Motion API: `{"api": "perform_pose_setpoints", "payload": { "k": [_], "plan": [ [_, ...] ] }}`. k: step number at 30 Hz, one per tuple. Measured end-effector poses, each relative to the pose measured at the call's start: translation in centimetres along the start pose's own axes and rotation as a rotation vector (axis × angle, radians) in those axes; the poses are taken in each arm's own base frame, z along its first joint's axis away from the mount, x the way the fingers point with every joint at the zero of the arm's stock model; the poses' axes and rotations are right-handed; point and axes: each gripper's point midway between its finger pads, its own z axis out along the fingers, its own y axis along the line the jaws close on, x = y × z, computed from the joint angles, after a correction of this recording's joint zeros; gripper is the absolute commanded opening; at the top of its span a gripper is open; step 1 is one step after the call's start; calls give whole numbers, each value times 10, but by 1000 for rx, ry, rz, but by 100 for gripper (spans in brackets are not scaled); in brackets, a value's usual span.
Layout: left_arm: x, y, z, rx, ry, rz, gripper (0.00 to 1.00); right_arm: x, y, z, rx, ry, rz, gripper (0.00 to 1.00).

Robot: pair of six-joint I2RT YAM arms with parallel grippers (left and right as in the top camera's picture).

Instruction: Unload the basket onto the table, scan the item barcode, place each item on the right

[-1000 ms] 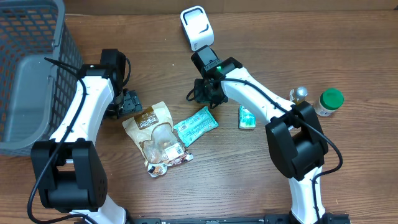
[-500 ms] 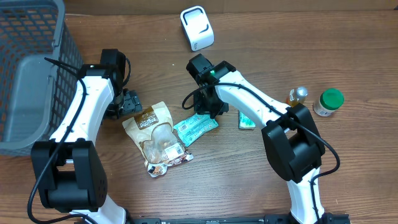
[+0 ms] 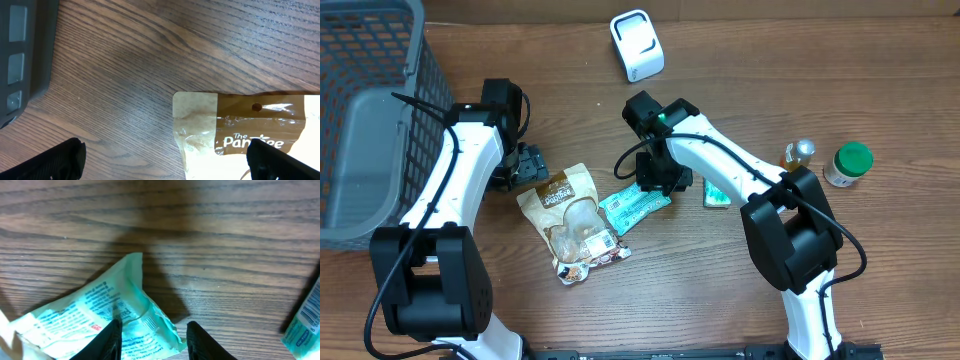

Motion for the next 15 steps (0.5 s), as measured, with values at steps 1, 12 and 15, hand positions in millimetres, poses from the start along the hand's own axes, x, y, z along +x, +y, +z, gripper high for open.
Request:
{"api": "perform_pose_setpoints", "payload": {
  "k": [1,12,15],
  "plan": [
    [0,0,0,0,0,0,100,1,-2,1,6,4,1,39],
    [0,0,0,0,0,0,100,14,-36,5,98,74,115,40],
    [0,0,0,0,0,0,99,11,-38,4,97,68,132,42]
  ]
}}
